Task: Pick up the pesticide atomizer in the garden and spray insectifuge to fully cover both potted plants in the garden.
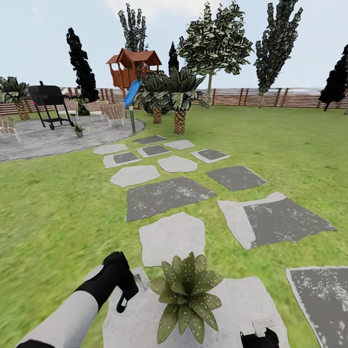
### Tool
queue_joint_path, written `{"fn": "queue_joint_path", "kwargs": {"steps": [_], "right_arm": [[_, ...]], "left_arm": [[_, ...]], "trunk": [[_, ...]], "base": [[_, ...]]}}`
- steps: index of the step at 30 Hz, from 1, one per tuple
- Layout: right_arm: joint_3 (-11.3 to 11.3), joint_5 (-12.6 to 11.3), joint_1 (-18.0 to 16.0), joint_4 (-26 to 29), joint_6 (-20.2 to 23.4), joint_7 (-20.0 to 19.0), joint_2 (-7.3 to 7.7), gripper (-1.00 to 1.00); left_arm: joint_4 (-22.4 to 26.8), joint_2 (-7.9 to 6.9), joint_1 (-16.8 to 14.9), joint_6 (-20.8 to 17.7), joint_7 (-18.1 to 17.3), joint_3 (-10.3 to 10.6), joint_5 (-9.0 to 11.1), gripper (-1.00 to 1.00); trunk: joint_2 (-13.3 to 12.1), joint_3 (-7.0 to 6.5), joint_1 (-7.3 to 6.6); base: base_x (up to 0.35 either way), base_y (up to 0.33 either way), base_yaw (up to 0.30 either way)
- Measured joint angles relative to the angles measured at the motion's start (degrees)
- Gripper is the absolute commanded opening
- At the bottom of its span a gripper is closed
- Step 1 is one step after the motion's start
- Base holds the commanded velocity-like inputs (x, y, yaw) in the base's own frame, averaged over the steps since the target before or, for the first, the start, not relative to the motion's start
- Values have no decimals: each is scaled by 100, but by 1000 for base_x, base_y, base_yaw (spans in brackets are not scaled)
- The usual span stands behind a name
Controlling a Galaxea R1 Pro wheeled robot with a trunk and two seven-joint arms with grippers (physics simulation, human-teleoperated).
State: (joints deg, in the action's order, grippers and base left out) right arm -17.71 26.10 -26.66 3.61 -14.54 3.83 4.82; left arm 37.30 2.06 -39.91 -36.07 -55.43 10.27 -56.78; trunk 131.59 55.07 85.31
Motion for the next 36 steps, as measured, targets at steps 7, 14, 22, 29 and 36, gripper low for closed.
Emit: {"fn": "queue_joint_path", "kwargs": {"steps": [7, 14, 22, 29, 36], "right_arm": [[0, 2, 3, 0, 0, 0, -1, 100], [0, 2, 1, 0, 0, 0, 0, 100], [0, 2, 0, 0, 0, 0, -1, 100], [0, 2, 1, 0, 0, 0, -1, 100], [0, 2, 3, 9, -17, 0, 2, 100]], "left_arm": [[7, 138, -1, 203, 5, 12, 0, -100], [-237, 109, 20, 689, -47, 11, 5, -100], [-285, 65, 14, 685, -277, 54, -54, -100], [-1081, -213, 115, 662, 27, -17, -35, -100], [-1080, -279, 532, 645, 1738, -1488, 585, -100]], "trunk": [[0, 1, 0], [0, 0, 0], [0, 1, 0], [0, 1, 0], [0, 1, 0]], "base": [[0, 0, 0], [0, 0, 0], [0, 0, 0], [0, 0, 0], [0, 0, 0]]}}
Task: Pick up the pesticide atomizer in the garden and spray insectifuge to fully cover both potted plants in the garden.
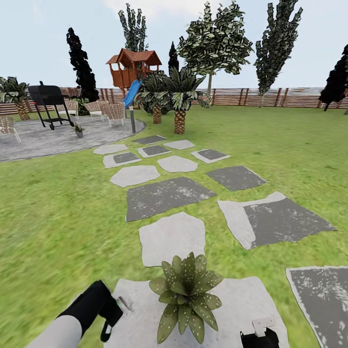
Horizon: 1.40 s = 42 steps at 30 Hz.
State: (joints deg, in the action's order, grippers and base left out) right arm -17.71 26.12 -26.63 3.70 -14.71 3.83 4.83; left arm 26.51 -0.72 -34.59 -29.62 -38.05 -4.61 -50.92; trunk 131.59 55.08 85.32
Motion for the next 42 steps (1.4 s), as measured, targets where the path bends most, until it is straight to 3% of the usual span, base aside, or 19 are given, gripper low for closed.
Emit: {"fn": "queue_joint_path", "kwargs": {"steps": [4, 5, 6, 7, 8, 10, 12, 19, 34, 42], "right_arm": [[0, 0, -3, 11, -6, 0, 2, 100], [0, 0, -3, 15, -7, 0, 1, 100], [-5, 0, -3, 32, -69, 0, 13, 100], [-8, 0, -4, 29, -156, -1, 15, 100], [-6, 4, -2, 18, -255, -2, 16, 100], [-5, 2, -3, 2, -394, -3, 10, 100], [-12, 0, -4, 1, -411, 0, 24, 100], [-13, 0, -4, -1, -415, 2, 39, 100], [-5, 0, -3, -1, -407, 4, 35, 100], [-10, 0, -3, 0, -407, 1, 35, 100]], "left_arm": [[43, 8, 175, 202, 356, -1592, 34, -100], [48, 10, 185, 310, 385, -1806, 35, -100], [44, 52, 200, 564, 634, -2388, 28, -100], [12, 60, 207, 593, 787, -2465, 32, -100], [-9, 68, 229, 605, 936, -2497, 59, -100], [-36, 113, 429, 870, 1317, -2534, 675, -100], [-49, 142, 551, 1202, 1564, -2511, 864, -100], [-40, 242, 747, 1308, 1694, -2507, 908, -100], [-43, 248, 756, 1311, 1697, -2514, 917, -100], [-42, 248, 755, 1310, 1698, -2514, 915, -100]], "trunk": [[0, 0, 0], [0, 0, 0], [0, 0, 0], [0, 0, 0], [0, 0, 0], [0, 0, 0], [0, 0, 0], [0, -19, 2], [0, -117, 2], [1, -132, 1]], "base": [[0, 0, 0], [0, 0, 0], [0, 0, 0], [0, 0, 0], [0, 0, 0], [0, 0, 0], [0, 0, 32], [-143, -125, 197], [-219, -214, 187], [-232, -203, 27]]}}
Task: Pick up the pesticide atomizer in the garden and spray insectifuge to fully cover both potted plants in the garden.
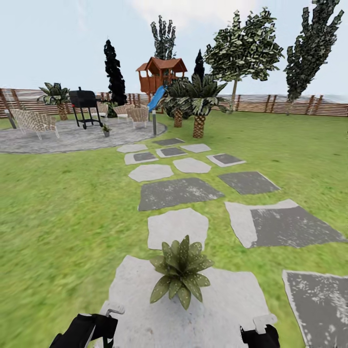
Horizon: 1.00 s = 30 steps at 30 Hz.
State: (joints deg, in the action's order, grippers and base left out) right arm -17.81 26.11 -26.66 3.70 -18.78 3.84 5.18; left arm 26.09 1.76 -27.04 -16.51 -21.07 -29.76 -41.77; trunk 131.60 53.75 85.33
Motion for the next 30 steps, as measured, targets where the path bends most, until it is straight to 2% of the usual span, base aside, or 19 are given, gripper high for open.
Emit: {"fn": "queue_joint_path", "kwargs": {"steps": [9, 11, 13, 14, 16, 17, 19, 20, 21, 22, 23, 24, 25, 27, 30], "right_arm": [[5, 14, -1, 12, 7, -7, -8, 100], [58, 39, -1, 41, 9, -27, -27, 100], [263, 49, -1, 68, 9, -47, -12, 100], [468, 51, -2, 124, 10, -58, -2, 100], [1100, 51, -2, 474, 24, -182, 9, 100], [1484, 70, -4, 780, 35, -451, 15, 100], [1734, 111, -4, 1214, 40, -1238, 31, 100], [1789, 104, -5, 1493, 48, -1834, 69, 100], [1823, 299, -3, 1936, 69, -2824, 173, 100], [1829, 682, -7, 2154, 82, -3365, 195, 100], [1825, 1129, -16, 2333, 86, -3758, 203, 100], [1823, 1397, -20, 2451, 86, -3965, 203, 100], [1826, 1594, -27, 2588, 86, -4216, 182, 100], [1828, 1664, -36, 2759, 79, -4461, 165, 100], [1833, 1686, -39, 2860, 69, -4675, 135, 100]], "left_arm": [[-5, 2, 0, 0, -27, 18, 0, -100], [5, 26, -2, 0, -64, 77, -24, -100], [14, 40, -14, 0, -87, 298, -42, -100], [23, 26, -28, 0, -99, 483, -45, -100], [64, -8, -53, -1, -246, 951, -55, -100], [85, -42, -77, -1, -446, 1283, -64, -100], [100, -144, -103, 10, -826, 1661, -111, -100], [104, -299, -106, 11, -1123, 1908, -106, -100], [118, -528, -98, 125, -1721, 2363, -120, -100], [144, -585, -99, 350, -1943, 2560, -104, -100], [167, -605, -102, 545, -2108, 2667, -115, -100], [183, -609, -109, 630, -2270, 2761, -166, -100], [192, -594, -114, 694, -2516, 3071, -401, -100], [196, -556, -118, 728, -2632, 3335, -582, -100], [199, -504, -124, 738, -2665, 3437, -638, -100]], "trunk": [[-2, 0, 1], [-2, 0, 1], [-1, 0, 1], [-1, -1, 1], [-2, -1, 0], [-1, -1, -1], [-1, -1, -1], [-1, -1, -2], [-1, -1, -2], [-1, -1, -2], [-1, -1, -2], [-1, -1, -1], [-1, -1, -1], [-1, -1, -1], [-1, -1, -1]], "base": [[-254, -191, 0], [-264, -186, 0], [-264, -185, 0], [-241, -170, 0], [-94, -66, 0], [-28, -20, 0], [-10, -7, 0], [-1, -1, 0], [0, 0, 0], [0, 0, 0], [0, 0, 0], [0, 0, 0], [0, 0, 0], [0, 0, 0], [0, 0, 0]]}}
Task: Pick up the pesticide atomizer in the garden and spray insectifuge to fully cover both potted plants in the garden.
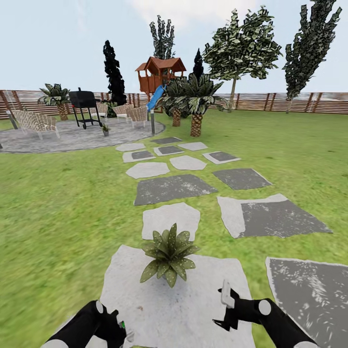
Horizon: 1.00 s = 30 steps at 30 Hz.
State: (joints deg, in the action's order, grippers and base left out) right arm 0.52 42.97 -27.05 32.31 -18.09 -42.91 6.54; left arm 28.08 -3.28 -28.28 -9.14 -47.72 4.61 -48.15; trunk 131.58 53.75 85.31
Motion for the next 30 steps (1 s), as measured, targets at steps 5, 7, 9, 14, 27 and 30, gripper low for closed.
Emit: {"fn": "queue_joint_path", "kwargs": {"steps": [5, 7, 9, 14, 27, 30], "right_arm": [[17, -2, -7, 37, -2, -124, -255, -100], [20, 0, -9, 83, -5, -352, -389, -100], [20, 13, -9, 133, -14, -588, -601, -100], [33, 22, -9, 211, -10, -676, -996, -100], [42, 24, -10, 272, -9, -679, -1337, -100], [42, 24, -10, 269, -9, -679, -1338, -100]], "left_arm": [[-13, 57, 7, 28, -5, 366, -26, -100], [-17, 138, 7, 38, 1, 596, -19, -100], [-18, 254, 14, 41, 3, 650, -21, -100], [-17, 433, 25, 30, 31, 693, -21, -100], [109, 821, 8, 123, 357, 672, 49, -100], [187, 849, 8, 200, 361, 654, 189, -100]], "trunk": [[0, 0, 0], [0, 0, 0], [0, 0, 0], [0, 0, 0], [0, 0, 0], [0, 0, 0]], "base": [[0, 0, 0], [0, 0, 0], [0, 0, 0], [0, 0, 0], [0, 0, 0], [0, 0, 0]]}}
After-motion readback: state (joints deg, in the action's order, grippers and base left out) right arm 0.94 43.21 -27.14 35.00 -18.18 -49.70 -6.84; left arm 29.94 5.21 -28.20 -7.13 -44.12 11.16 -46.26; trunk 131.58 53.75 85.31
